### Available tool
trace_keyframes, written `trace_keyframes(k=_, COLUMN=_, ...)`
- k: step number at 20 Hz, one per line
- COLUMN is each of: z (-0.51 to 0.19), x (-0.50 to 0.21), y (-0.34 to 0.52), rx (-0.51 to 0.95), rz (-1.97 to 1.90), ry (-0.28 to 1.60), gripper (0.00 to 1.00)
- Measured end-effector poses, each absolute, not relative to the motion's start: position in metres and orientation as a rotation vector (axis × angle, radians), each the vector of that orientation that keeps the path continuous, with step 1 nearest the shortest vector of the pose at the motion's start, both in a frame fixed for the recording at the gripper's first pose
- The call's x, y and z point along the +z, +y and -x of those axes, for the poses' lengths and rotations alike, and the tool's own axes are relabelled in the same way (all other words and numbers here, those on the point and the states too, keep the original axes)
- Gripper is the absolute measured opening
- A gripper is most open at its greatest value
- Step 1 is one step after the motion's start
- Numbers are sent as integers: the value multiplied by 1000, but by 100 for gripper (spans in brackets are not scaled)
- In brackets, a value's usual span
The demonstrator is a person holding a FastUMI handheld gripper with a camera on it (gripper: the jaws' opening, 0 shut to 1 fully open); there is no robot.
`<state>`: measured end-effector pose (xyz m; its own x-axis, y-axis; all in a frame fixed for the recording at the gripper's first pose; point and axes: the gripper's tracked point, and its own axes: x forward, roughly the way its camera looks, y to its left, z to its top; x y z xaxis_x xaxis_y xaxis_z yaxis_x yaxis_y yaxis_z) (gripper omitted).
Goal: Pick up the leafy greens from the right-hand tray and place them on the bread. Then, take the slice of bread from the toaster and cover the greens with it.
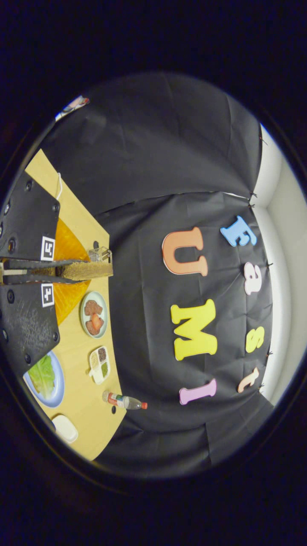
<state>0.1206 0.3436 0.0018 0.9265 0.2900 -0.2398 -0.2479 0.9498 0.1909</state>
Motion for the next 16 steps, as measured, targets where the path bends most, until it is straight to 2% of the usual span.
trace_keyframes(k=5, z=-108, x=9, y=280, rx=229, rz=-199, ry=230, gripper=5)
trace_keyframes(k=11, z=-106, x=-36, y=198, rx=139, rz=-201, ry=252, gripper=4)
trace_keyframes(k=16, z=-112, x=-97, y=161, rx=82, rz=-261, ry=319, gripper=5)
